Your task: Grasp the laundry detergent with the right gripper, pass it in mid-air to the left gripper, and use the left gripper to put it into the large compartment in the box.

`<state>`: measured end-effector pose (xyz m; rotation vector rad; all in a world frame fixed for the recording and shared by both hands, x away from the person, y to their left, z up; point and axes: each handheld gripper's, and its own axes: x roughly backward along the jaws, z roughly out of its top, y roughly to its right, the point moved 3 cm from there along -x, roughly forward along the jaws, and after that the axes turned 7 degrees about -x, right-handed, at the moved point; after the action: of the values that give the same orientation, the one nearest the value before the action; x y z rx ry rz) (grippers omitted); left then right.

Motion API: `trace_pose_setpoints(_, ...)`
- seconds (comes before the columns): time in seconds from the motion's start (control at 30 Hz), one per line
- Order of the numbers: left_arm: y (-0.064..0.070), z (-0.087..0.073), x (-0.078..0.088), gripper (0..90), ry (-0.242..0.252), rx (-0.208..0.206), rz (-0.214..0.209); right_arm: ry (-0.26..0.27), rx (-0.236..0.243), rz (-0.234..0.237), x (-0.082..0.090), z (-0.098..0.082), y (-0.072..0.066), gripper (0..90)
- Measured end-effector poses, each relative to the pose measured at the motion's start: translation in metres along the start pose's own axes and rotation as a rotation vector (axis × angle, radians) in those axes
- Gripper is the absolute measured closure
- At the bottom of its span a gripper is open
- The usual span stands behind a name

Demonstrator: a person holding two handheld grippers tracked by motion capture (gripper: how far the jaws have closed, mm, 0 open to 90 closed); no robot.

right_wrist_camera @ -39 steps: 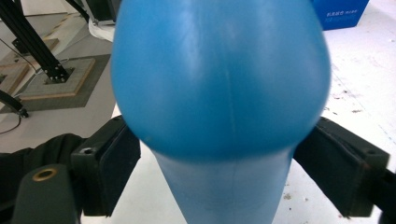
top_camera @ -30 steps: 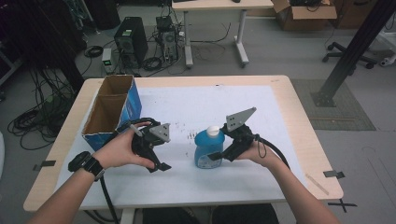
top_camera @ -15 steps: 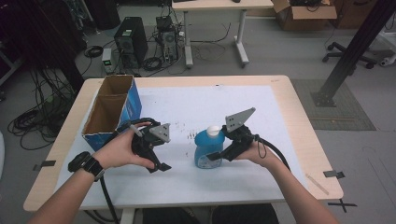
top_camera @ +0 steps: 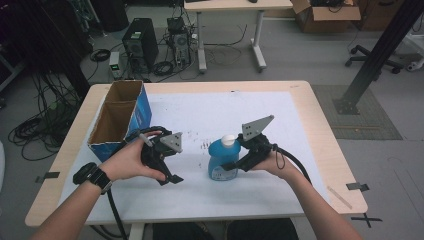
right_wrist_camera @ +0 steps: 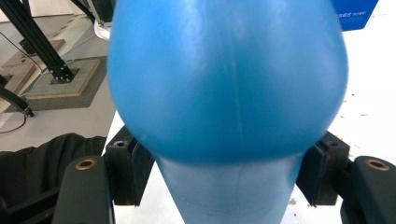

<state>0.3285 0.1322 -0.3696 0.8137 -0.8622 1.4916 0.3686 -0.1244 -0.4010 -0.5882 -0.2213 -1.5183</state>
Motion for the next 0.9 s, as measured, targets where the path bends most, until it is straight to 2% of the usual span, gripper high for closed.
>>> trace_pose_setpoints(0.63, 0.0004, 0.0008, 0.0005, 3.3, 0.001, -0.002, -0.003, 0.013, 0.050, -0.023, 0.0014, -0.0026, -0.0011, 39.9)
trace_pose_setpoints(0.9, 0.0001, 0.0042, 0.0058, 3.3, -0.001, -0.003, -0.003, -0.006, 0.081, -0.052, 0.0028, 0.0014, -0.0041, 41.8)
